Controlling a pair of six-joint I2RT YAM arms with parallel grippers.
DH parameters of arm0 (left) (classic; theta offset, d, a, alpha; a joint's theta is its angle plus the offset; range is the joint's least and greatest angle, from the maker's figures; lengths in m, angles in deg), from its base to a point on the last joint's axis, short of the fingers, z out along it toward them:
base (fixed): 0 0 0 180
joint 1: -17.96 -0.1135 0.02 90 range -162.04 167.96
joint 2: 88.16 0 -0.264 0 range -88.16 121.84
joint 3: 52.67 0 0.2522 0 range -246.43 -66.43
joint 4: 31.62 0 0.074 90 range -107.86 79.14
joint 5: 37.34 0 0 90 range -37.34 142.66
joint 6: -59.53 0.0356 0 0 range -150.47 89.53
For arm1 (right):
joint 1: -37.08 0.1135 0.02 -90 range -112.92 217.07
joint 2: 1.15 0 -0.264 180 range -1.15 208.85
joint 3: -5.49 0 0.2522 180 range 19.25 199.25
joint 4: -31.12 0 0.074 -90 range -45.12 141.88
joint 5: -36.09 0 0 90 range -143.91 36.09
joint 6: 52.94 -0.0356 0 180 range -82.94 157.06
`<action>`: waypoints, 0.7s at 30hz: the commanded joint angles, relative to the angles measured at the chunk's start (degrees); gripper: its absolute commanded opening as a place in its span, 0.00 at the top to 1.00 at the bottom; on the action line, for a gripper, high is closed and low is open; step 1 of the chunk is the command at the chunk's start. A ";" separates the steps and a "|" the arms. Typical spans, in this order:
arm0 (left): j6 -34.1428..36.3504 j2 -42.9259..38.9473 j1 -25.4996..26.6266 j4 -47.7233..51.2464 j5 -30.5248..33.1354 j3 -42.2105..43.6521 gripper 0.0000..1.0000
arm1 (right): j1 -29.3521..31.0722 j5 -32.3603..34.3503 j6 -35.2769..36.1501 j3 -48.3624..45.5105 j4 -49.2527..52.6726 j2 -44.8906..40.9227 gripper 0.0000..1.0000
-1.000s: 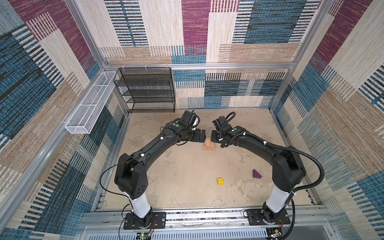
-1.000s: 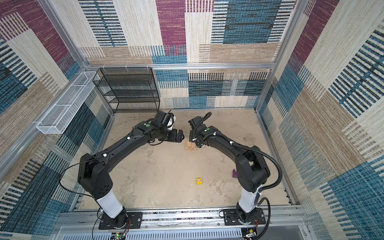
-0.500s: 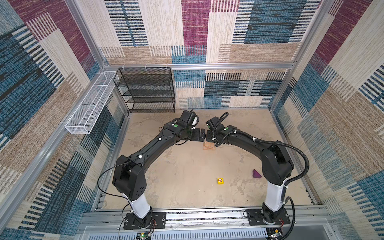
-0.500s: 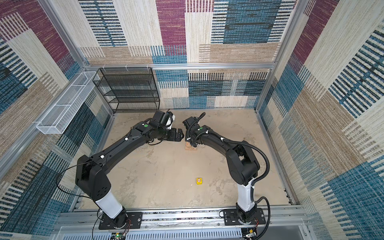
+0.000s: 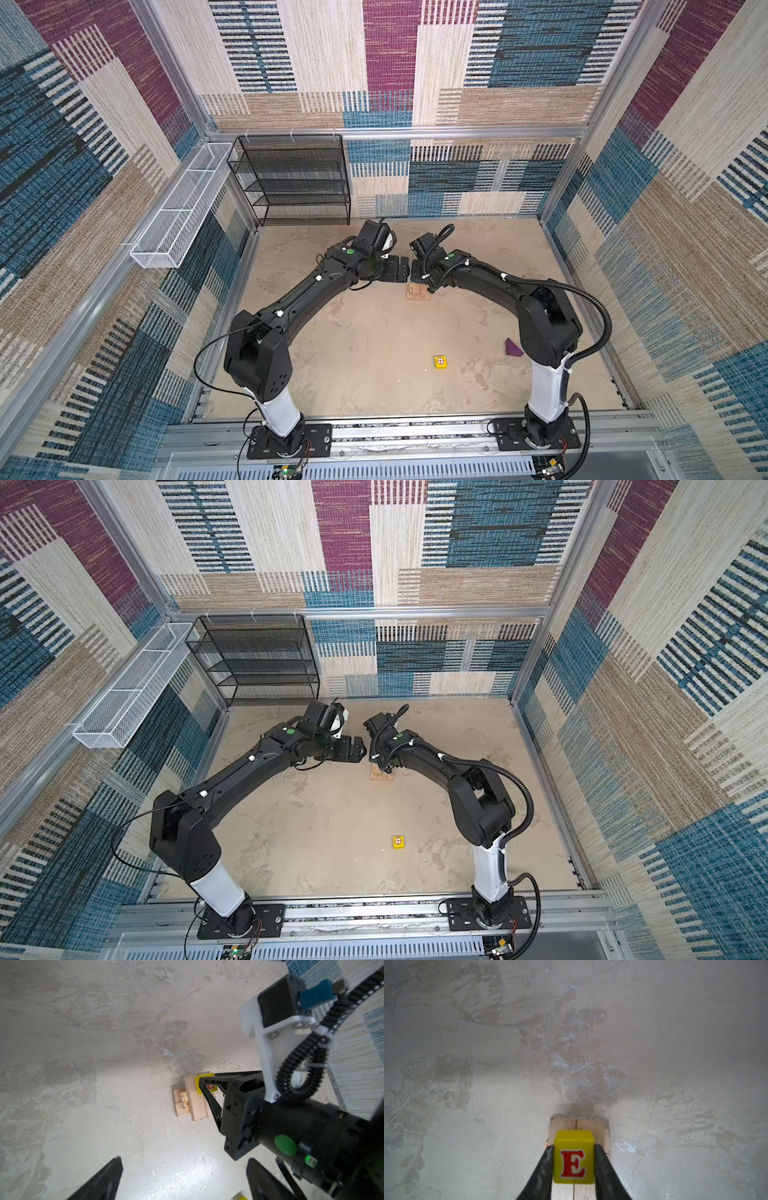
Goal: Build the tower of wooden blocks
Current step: 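Carry the E cube over the stack top while the left gripper approaches it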
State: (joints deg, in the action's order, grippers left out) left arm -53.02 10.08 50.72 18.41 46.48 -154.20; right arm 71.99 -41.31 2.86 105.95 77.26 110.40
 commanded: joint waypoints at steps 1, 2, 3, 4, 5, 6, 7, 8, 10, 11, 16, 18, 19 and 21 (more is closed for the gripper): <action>-1.01 -0.50 -0.23 -1.04 -0.24 0.19 0.02 | 0.15 0.82 -0.08 0.53 -1.02 0.47 1.00; -1.01 -0.57 -0.23 -1.11 -0.24 0.28 0.02 | 0.15 0.85 -0.18 0.70 -0.92 0.43 1.00; -1.08 -0.51 -0.23 -1.12 -0.32 0.27 0.02 | 0.16 0.85 -0.17 0.68 -0.92 0.50 1.00; -1.10 -0.51 -0.27 -1.15 -0.41 0.31 0.02 | 0.15 0.74 -0.19 0.74 -0.92 0.51 1.00; -1.10 -0.51 -0.32 -1.16 -0.42 0.27 0.03 | 0.17 0.76 -0.17 0.75 -0.88 0.57 1.00; -1.10 -0.50 -0.35 -1.20 -0.50 0.29 0.03 | 0.15 0.74 -0.19 0.76 -0.87 0.60 1.00; -1.10 -0.58 -0.32 -1.20 -0.46 0.30 0.02 | 0.16 0.62 -0.18 0.83 -0.75 0.69 1.00; -1.10 -0.52 -0.32 -1.20 -0.42 0.31 0.02 | 0.16 0.64 -0.21 0.94 -0.58 0.78 0.98; -1.10 -0.63 -0.41 -1.21 -0.42 0.36 0.02 | 0.24 0.66 -0.17 1.07 -0.32 0.88 0.94; -1.10 -0.63 -0.41 -1.22 -0.42 0.36 0.02 | 0.24 0.67 -0.19 1.04 -0.30 0.92 0.93; -1.19 -0.73 -0.49 -1.21 -0.57 0.36 0.03 | 0.24 0.57 -0.15 1.04 -0.02 0.78 0.87; -1.19 -0.76 -0.50 -1.30 -0.59 0.36 0.03 | 0.33 0.57 -0.27 1.03 0.09 0.78 0.85; -1.19 -0.81 -0.54 -1.28 -0.53 0.36 0.03 | 0.33 0.58 -0.34 1.11 0.14 0.78 0.84; -1.19 -0.77 -0.50 -1.29 -0.59 0.40 0.03 | 0.33 0.52 -0.28 1.11 0.22 0.78 0.83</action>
State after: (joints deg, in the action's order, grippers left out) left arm -53.24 9.77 50.26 18.37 46.33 -153.96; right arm 72.32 -41.33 2.89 106.58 77.70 111.23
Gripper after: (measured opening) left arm 0.971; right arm 0.313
